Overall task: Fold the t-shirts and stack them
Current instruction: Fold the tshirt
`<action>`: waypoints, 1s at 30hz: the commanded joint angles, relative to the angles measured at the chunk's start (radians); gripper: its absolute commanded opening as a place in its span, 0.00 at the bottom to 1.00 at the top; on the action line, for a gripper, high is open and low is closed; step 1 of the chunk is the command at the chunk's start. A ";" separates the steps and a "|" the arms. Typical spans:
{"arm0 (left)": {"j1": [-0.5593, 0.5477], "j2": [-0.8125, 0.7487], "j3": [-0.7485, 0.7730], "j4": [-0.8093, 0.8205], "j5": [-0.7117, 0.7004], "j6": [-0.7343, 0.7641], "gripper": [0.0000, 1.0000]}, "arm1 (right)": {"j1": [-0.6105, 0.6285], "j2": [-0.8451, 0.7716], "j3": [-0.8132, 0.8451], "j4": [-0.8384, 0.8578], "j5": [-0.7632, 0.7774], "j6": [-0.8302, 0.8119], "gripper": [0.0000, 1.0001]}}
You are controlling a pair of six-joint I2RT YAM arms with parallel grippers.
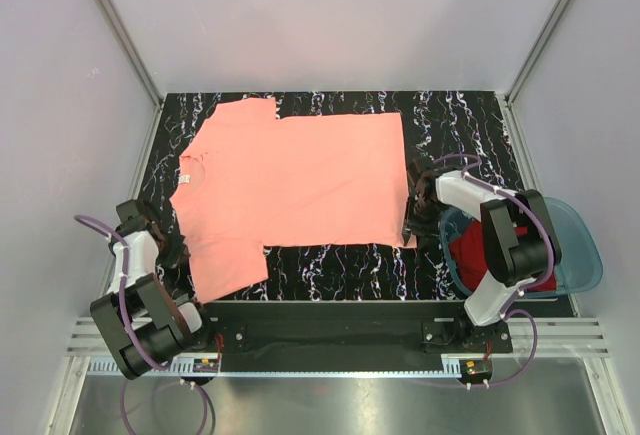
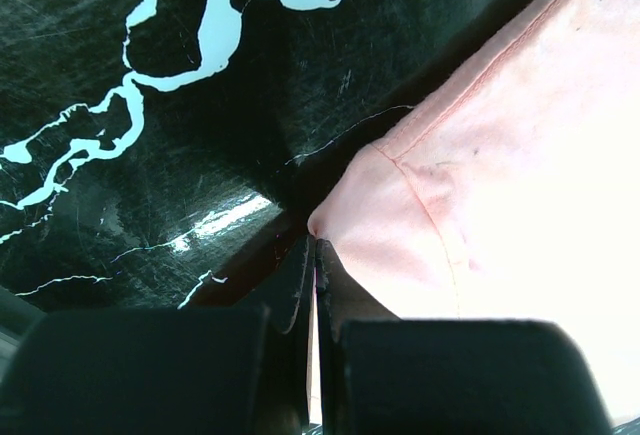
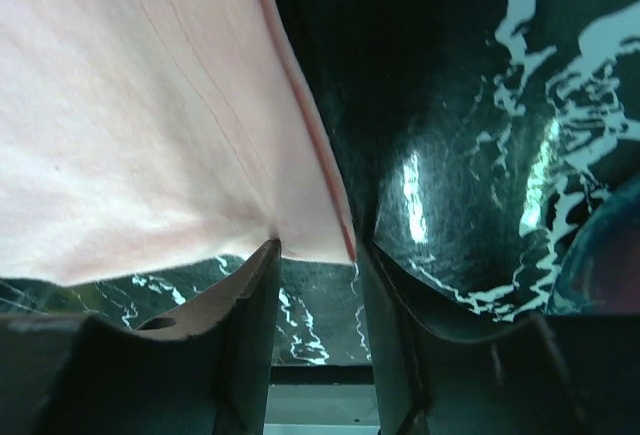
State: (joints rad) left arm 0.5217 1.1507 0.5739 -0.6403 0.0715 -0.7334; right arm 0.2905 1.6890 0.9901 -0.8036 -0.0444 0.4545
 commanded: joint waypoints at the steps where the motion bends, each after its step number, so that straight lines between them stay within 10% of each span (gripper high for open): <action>1: 0.006 -0.028 0.020 0.004 -0.010 0.012 0.00 | 0.006 0.031 0.001 0.063 0.026 0.015 0.45; 8: 0.006 -0.029 0.023 -0.002 -0.018 0.009 0.00 | 0.007 0.038 -0.008 0.076 0.035 0.001 0.46; 15: 0.008 -0.043 0.053 -0.082 -0.068 -0.021 0.00 | 0.006 -0.005 -0.036 0.035 0.041 0.004 0.00; 30: -0.005 -0.060 0.084 -0.162 -0.111 -0.063 0.00 | 0.004 -0.037 0.004 -0.031 0.055 0.001 0.00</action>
State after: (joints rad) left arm 0.5209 1.1065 0.6212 -0.7963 -0.0154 -0.7940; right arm 0.2928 1.6913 0.9764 -0.8089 -0.0185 0.4606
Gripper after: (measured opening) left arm 0.009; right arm 0.018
